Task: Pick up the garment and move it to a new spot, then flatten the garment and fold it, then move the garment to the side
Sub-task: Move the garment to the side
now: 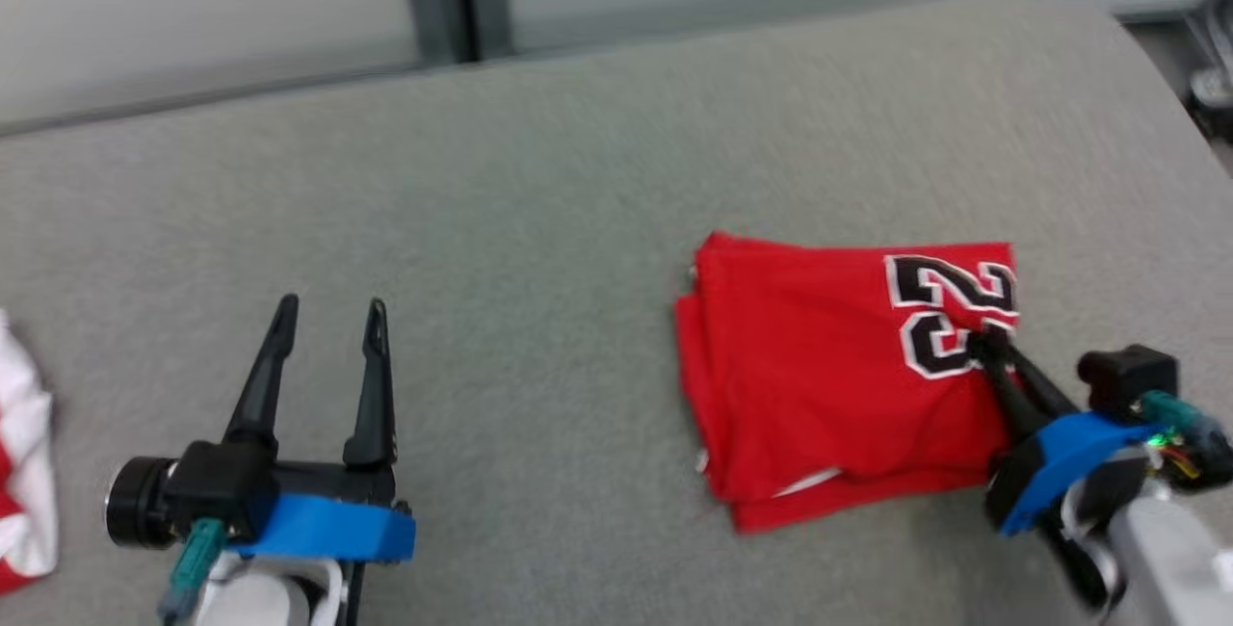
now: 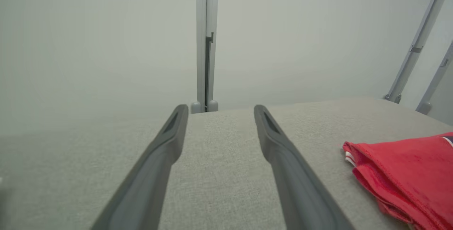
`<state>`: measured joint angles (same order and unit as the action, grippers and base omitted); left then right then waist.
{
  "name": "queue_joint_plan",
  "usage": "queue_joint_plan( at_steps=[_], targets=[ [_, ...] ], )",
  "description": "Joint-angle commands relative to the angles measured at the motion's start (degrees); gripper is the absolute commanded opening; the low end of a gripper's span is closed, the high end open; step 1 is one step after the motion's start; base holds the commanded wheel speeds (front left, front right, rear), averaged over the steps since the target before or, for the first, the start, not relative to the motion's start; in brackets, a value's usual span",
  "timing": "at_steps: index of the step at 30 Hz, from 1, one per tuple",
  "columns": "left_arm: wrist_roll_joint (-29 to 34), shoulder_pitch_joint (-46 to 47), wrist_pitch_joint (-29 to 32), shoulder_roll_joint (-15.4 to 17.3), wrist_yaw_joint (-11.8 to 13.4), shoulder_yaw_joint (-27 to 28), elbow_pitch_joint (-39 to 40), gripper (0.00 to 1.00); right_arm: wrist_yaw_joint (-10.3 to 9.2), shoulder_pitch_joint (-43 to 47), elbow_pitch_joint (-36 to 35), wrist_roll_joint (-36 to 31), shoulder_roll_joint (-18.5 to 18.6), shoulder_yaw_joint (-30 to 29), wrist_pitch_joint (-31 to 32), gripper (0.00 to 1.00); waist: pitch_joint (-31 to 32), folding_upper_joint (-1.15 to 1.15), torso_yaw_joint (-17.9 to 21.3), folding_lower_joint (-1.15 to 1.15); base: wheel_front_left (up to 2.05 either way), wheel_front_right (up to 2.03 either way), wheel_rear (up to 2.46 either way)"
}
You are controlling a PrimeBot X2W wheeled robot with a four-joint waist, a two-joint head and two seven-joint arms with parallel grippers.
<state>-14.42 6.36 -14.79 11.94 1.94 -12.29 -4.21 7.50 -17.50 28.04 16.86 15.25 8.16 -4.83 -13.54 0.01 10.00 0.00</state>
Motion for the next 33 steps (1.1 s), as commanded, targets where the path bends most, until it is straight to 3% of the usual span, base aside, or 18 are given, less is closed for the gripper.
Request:
queue_joint_plan(
  at_steps=[1,6,13,20,22,24,25,27,33],
  targets=[
    [0.5,0.9,0.1,0.4,0.0,-0.1,0.4,1.0,-0.02,-1.9,0.4,0.5,0.7,-0.5,-0.5,0.0,-0.5,-0.01,0.8,0.0,0.0,0.0,0.0],
    [1.6,5.0,1.6,1.8,-1.1,-1.0,2.3,1.0,-0.02,-9.7,4.8,-0.2,4.4,-4.2,-2.6,0.0,-6.0,-0.01,2.4,0.0,0.0,0.0,0.0],
    [3.0,11.1,2.5,2.9,-2.5,-2.4,4.3,1.0,-0.02,-20.1,12.0,-3.9,9.9,-8.0,-6.4,0.0,-13.4,-0.01,0.9,0.0,0.0,0.0,0.0],
    [3.6,14.3,2.0,2.6,-2.9,-3.7,4.7,1.0,-0.02,-25.2,17.1,-7.5,11.6,-8.2,-8.0,0.0,-16.3,-0.01,-0.7,0.0,0.0,0.0,0.0],
    [3.6,14.8,1.8,2.4,-2.9,-4.0,4.6,1.0,-0.01,-25.9,18.3,-9.4,11.5,-8.8,-8.2,0.16,-16.6,-0.01,-1.0,0.0,0.0,0.0,0.0],
    [3.6,15.0,1.6,2.2,-3.0,-4.2,4.4,1.0,-0.02,-25.9,19.7,-11.2,11.0,-10.1,-8.2,0.42,-16.6,-0.01,-1.1,0.0,0.0,0.0,0.0],
    [3.6,15.2,1.5,2.1,-3.1,-4.3,4.3,1.0,-0.02,-26.0,20.5,-11.8,10.9,-11.1,-8.1,0.49,-16.6,-0.01,-1.3,0.0,0.0,0.0,0.0],
    [3.5,15.3,1.4,1.9,-3.1,-4.5,3.9,1.0,-0.02,-25.7,21.6,-14.3,10.7,-13.0,-8.2,1.0,-16.3,-0.01,-1.4,0.0,0.0,0.0,0.0],
    [2.8,12.7,0.7,1.7,-2.5,-4.6,1.3,1.0,-0.02,-20.3,19.4,-19.5,7.0,-21.6,-9.7,1.0,-12.3,-0.01,-1.6,0.0,0.0,0.0,0.0]
  ],
)
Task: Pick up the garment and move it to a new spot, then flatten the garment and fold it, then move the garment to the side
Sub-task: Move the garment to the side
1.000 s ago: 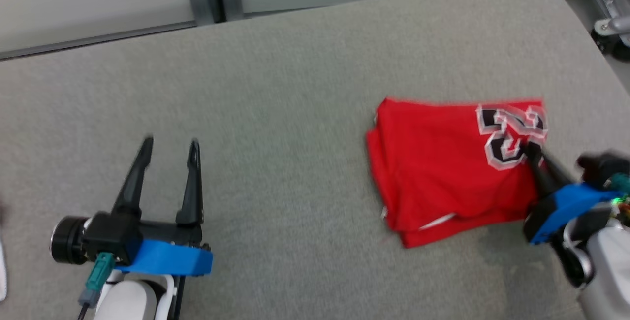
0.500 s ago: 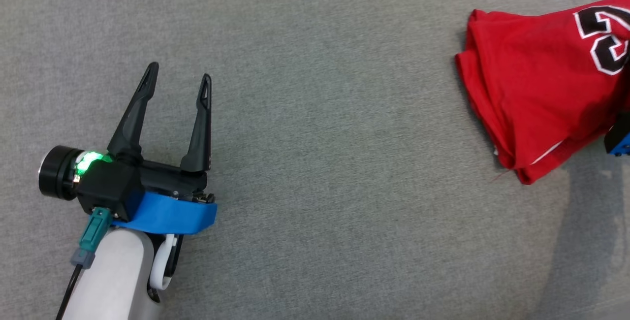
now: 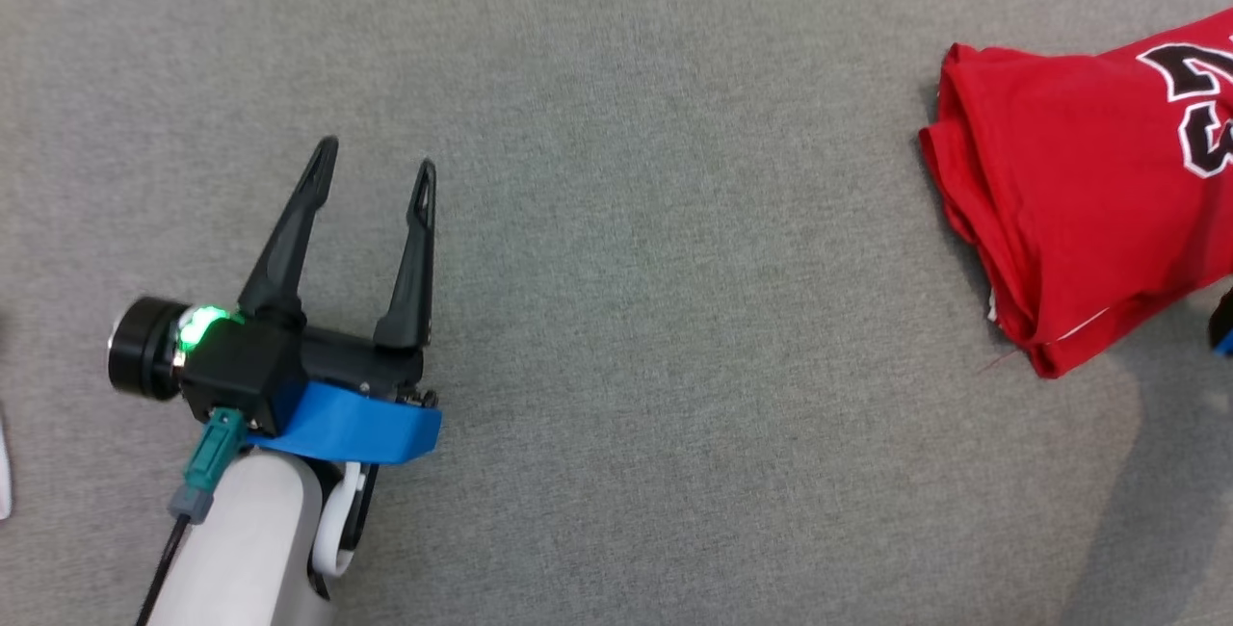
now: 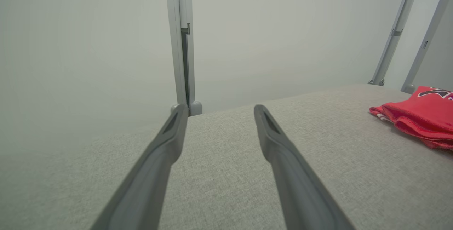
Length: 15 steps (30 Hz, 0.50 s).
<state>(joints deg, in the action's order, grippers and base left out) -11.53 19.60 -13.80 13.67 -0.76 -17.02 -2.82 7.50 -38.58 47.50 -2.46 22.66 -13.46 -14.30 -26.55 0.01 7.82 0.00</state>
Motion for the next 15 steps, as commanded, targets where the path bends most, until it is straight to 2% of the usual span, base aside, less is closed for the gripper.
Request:
queue_joint_plan(
  at_steps=[1,5,8,11,15],
  targets=[
    [-0.2,-1.2,-0.4,0.0,0.4,0.4,-0.6,1.0,-0.02,2.4,-1.8,-1.0,-1.7,-1.3,-0.4,1.0,1.7,-0.01,0.6,0.0,0.0,0.0,0.0],
    [-1.0,-4.4,-0.5,-0.2,1.5,0.8,-2.4,1.0,-0.02,10.9,-10.9,-2.2,-7.6,-5.1,-0.8,1.0,6.2,-0.01,0.2,0.0,0.0,0.0,0.0],
    [-1.6,-7.0,-0.6,-0.2,2.2,1.2,-3.4,1.0,-0.02,17.5,-18.9,-1.9,-12.3,-5.3,-0.8,1.0,9.2,-0.01,-0.3,0.0,0.0,0.0,0.0],
    [-2.3,-9.0,-0.5,-0.3,2.8,1.4,-4.2,1.0,-0.02,23.7,-26.6,-0.9,-16.2,-3.7,0.8,1.0,11.8,-0.01,-1.1,0.0,0.0,0.0,0.0],
    [-3.3,-11.3,-0.6,-0.5,3.6,1.9,-5.2,1.0,-0.01,30.5,-35.5,1.3,-18.7,0.0,4.1,1.0,14.7,-0.01,-2.7,0.0,0.0,0.0,0.0]
  ],
)
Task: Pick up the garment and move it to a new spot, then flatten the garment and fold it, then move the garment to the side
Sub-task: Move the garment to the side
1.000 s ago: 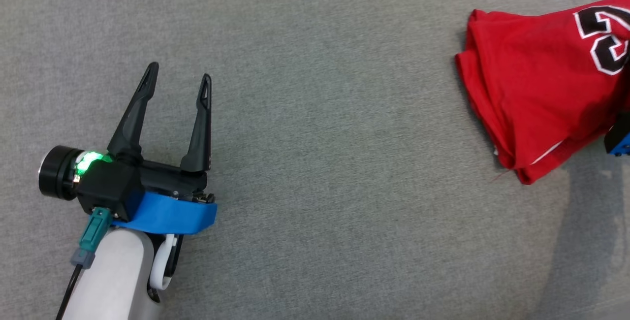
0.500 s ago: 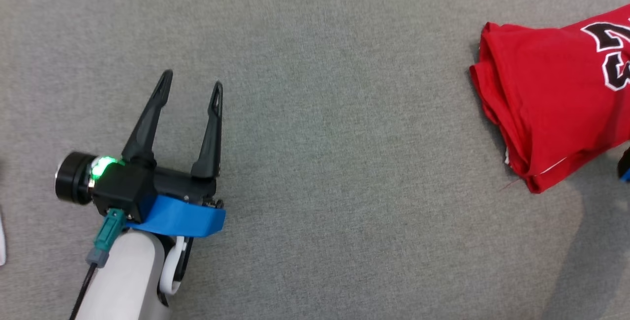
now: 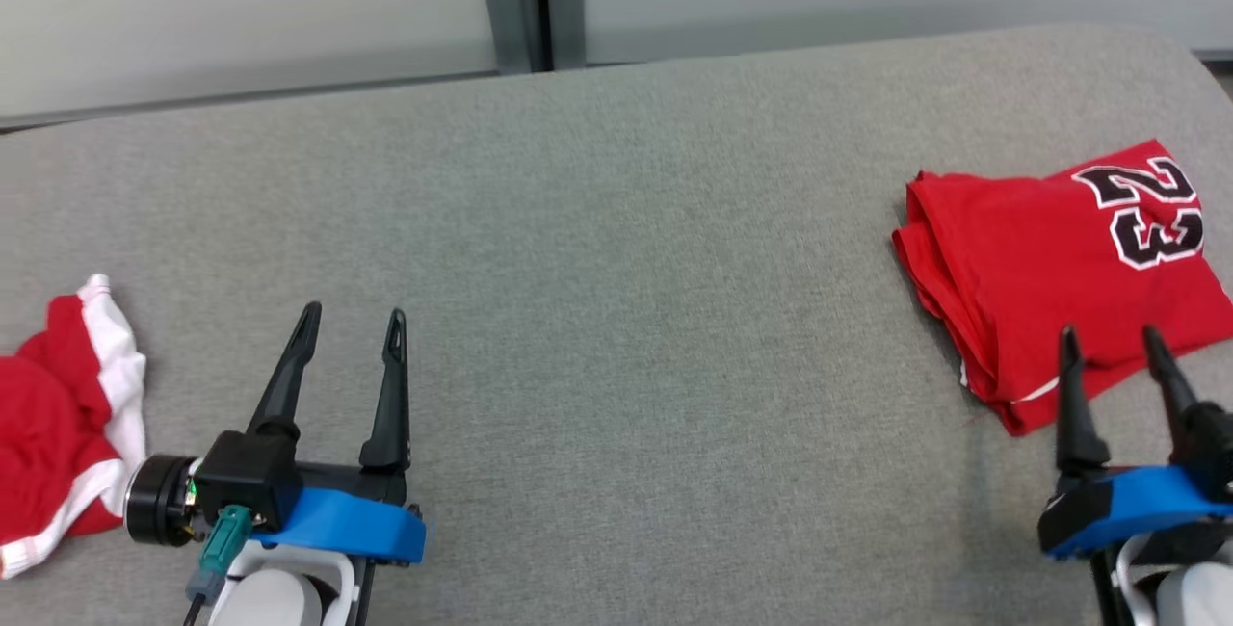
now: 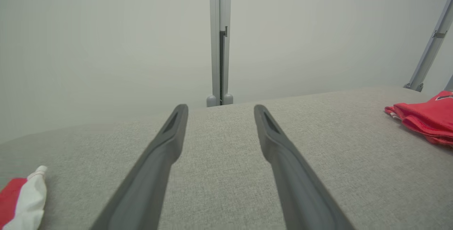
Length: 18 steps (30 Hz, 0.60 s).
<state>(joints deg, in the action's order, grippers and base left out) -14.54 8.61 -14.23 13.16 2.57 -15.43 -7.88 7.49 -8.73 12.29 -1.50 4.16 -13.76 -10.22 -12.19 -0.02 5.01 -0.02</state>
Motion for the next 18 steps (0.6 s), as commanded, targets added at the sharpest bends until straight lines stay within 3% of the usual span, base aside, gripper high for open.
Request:
queue_joint_plan(
  at_steps=[1,7,18],
  targets=[
    [-0.5,-0.9,-0.2,0.0,0.4,0.4,-0.5,1.0,0.0,1.9,-2.0,1.1,-0.5,1.5,0.9,1.0,1.0,0.02,-0.3,0.02,0.0,0.0,0.0],
    [-1.6,-3.7,-0.4,0.0,1.3,1.2,-2.2,1.0,0.0,7.3,-9.3,4.3,-1.1,6.8,4.4,1.0,4.5,0.02,-3.4,0.02,0.0,0.0,0.0],
    [-2.5,-8.9,-0.4,0.3,2.2,1.2,-3.3,1.0,0.0,12.8,-13.2,5.8,-1.3,8.3,7.6,1.0,9.8,0.02,-4.8,0.02,0.0,0.0,0.0]
  ],
)
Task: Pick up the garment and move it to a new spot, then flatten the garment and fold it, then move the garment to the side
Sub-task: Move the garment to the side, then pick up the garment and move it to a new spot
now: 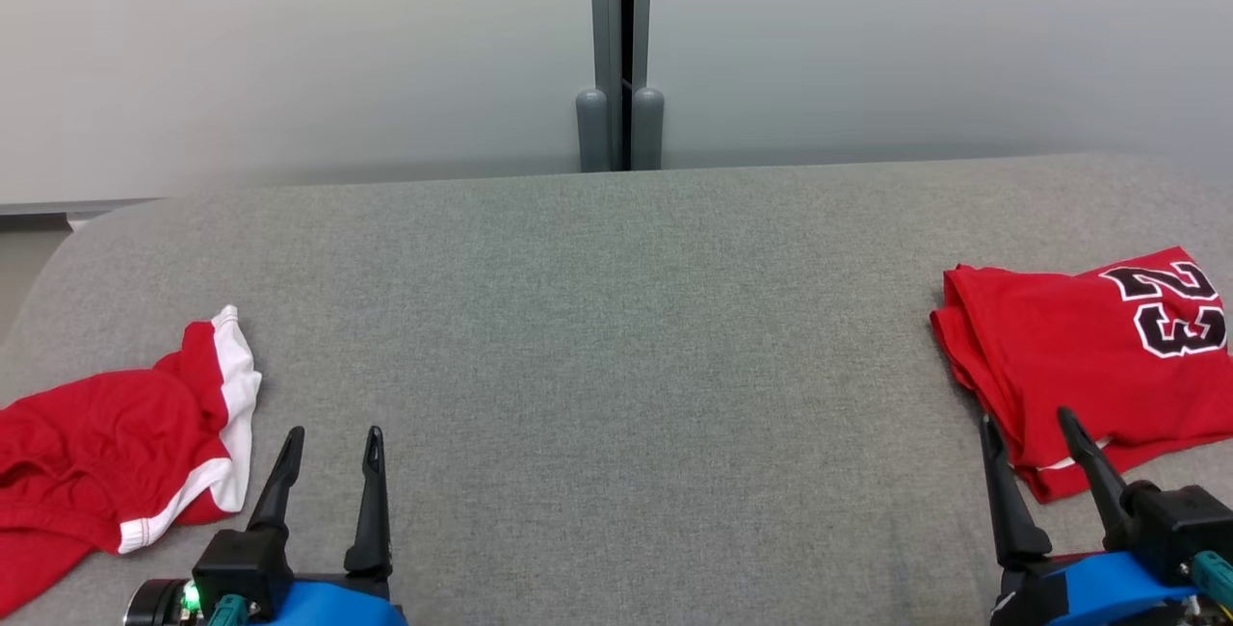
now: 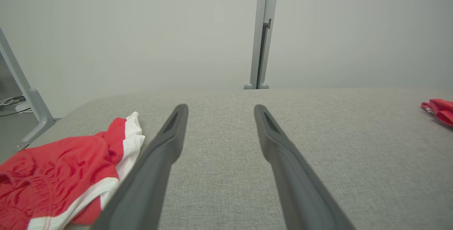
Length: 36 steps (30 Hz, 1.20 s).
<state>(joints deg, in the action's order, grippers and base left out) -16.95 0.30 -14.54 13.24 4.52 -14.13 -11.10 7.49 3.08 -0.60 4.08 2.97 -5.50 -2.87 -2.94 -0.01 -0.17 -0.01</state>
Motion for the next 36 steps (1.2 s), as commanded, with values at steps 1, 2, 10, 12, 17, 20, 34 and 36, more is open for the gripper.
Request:
queue_joint_plan(
  at_steps=[1,2,10,12,17,20,34,36],
  targets=[
    [-0.1,-1.1,0.0,0.3,0.3,-0.2,0.0,1.0,0.0,1.6,-0.7,0.4,-0.1,0.1,0.3,1.0,1.0,0.01,0.5,0.01,0.0,0.0,0.0],
    [-0.1,-1.6,0.3,0.4,0.4,-0.3,-0.1,1.0,0.0,2.2,-1.0,0.6,-0.1,0.1,0.6,1.0,1.4,0.01,0.6,0.01,0.0,0.0,0.0],
    [-0.9,-4.2,2.0,1.5,0.8,-0.2,0.1,1.0,0.0,5.4,-3.1,2.1,-0.1,0.3,1.6,1.0,3.4,0.01,1.1,0.01,0.0,0.0,0.0],
    [-1.3,-4.4,2.4,1.7,0.7,-0.1,0.1,1.0,0.0,5.7,-3.3,2.3,-0.1,0.3,1.7,1.0,3.5,0.01,1.0,0.01,0.0,0.0,0.0],
    [-1.6,-4.2,2.9,2.1,0.8,-0.2,0.1,1.0,0.0,5.7,-3.2,2.6,-0.1,0.1,1.6,1.0,3.5,0.01,0.9,0.01,0.0,0.0,0.0],
    [-1.7,-4.2,3.0,2.2,0.9,-0.3,0.3,1.0,0.0,5.4,-2.9,2.7,-0.1,0.1,1.4,1.0,3.5,0.01,0.9,0.01,0.0,0.0,0.0],
    [-2.0,-0.3,1.7,1.7,0.8,-0.3,0.3,1.0,0.0,4.2,-4.3,2.3,-0.1,1.1,1.3,1.0,2.5,0.01,-6.6,0.01,0.0,0.0,0.0],
    [-2.1,0.7,1.4,1.9,0.6,-0.1,-0.1,1.0,0.0,3.7,-4.9,2.3,-0.1,1.6,1.6,1.0,2.1,0.01,-9.0,0.01,0.0,0.0,0.0]
  ],
)
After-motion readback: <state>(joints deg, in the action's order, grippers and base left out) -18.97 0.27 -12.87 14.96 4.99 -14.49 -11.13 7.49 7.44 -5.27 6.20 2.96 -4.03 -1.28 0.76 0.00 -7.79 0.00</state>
